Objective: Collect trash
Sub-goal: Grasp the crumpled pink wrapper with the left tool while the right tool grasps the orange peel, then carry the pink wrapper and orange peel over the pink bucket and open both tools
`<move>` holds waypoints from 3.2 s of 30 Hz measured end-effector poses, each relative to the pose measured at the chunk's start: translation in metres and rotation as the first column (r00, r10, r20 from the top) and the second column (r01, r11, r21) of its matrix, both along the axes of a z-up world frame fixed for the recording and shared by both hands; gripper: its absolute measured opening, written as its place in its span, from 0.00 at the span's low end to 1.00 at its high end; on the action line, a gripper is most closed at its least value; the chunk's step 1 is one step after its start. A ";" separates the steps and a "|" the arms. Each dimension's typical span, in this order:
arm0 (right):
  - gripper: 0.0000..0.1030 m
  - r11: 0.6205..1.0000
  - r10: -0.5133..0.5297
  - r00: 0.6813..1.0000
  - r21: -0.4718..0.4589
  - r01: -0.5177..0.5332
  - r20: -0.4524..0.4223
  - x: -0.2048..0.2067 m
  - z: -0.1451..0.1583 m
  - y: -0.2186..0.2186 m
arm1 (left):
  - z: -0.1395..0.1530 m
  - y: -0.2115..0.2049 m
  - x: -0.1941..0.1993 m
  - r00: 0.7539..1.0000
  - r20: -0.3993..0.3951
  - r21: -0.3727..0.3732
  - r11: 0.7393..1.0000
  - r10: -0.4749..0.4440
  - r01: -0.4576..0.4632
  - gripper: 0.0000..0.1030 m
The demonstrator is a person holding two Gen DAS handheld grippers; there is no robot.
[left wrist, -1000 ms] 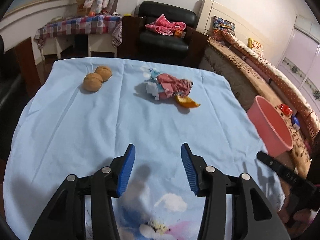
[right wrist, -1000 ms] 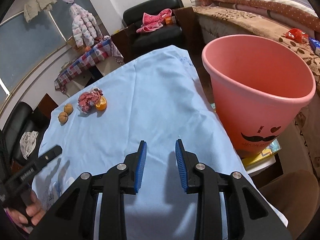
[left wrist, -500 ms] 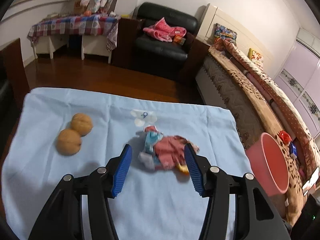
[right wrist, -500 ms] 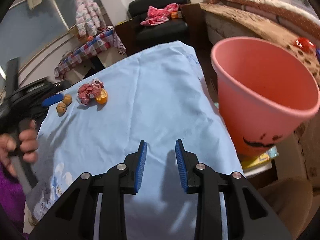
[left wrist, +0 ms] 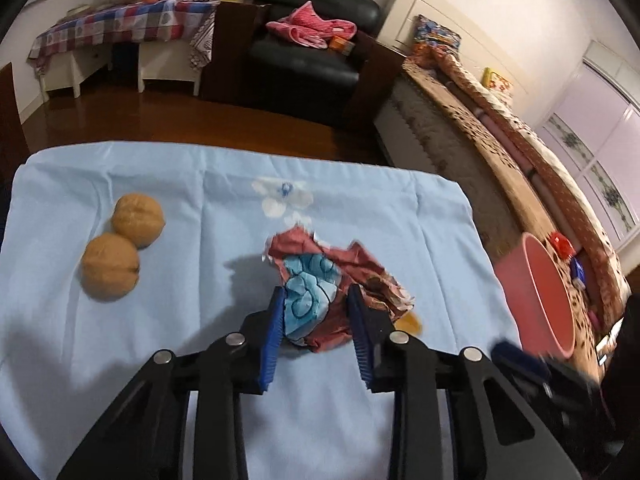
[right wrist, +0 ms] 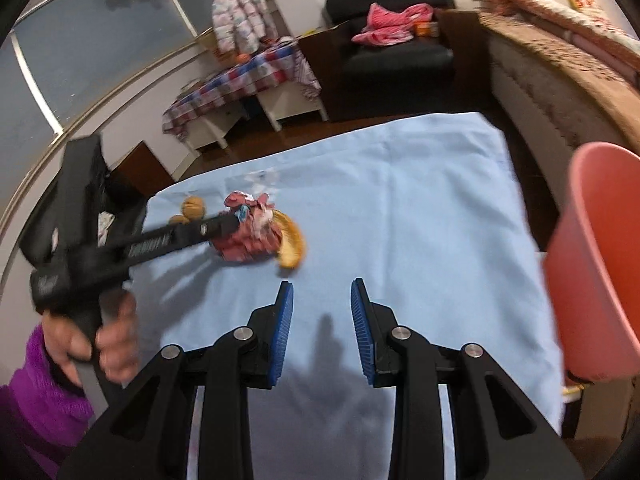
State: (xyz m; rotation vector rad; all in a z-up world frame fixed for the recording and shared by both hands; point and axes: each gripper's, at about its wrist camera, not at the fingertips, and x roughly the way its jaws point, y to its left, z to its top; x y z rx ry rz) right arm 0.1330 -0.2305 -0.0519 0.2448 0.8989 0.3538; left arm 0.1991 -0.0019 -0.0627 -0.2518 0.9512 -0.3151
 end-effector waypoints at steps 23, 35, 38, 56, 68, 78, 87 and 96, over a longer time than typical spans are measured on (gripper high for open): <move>0.05 0.998 0.047 0.992 -0.038 -0.052 -0.115 0.059 -0.024 0.041 | 0.038 0.050 -0.073 0.977 0.071 0.011 0.979 -0.202 0.202 0.24; 0.05 0.989 -0.135 0.986 -0.080 0.127 -0.102 -0.052 -0.005 -0.023 | 0.037 0.002 -0.100 0.938 0.054 0.025 0.939 -0.343 0.342 0.24; 0.05 0.983 -0.182 0.975 -0.061 0.175 -0.131 -0.069 -0.012 -0.040 | 0.039 -0.011 -0.110 0.944 0.067 0.021 0.946 -0.324 0.324 0.24; 0.05 0.943 -0.317 0.937 -0.059 0.328 0.148 -0.111 0.054 -0.115 | 0.107 -0.119 -0.134 0.916 0.224 0.066 0.943 -0.332 0.326 0.24; 0.05 0.831 -0.530 0.830 -0.089 0.549 0.175 -0.096 0.050 -0.217 | 0.107 -0.245 -0.097 0.885 0.222 0.104 0.912 -0.410 0.396 0.24; 0.05 0.815 -0.558 0.822 -0.110 0.569 0.118 -0.070 0.021 -0.248 | 0.066 -0.304 -0.066 0.883 0.138 0.166 0.889 -0.449 0.426 0.26; 0.07 0.840 -0.527 0.845 -0.094 0.534 0.084 -0.058 0.009 -0.251 | 0.052 -0.313 -0.056 0.875 0.106 0.142 0.878 -0.473 0.457 0.45; 0.32 0.840 -0.529 0.841 -0.073 0.538 0.111 -0.065 0.017 -0.248 | 0.062 -0.303 -0.063 0.877 0.143 0.108 0.888 -0.459 0.448 0.51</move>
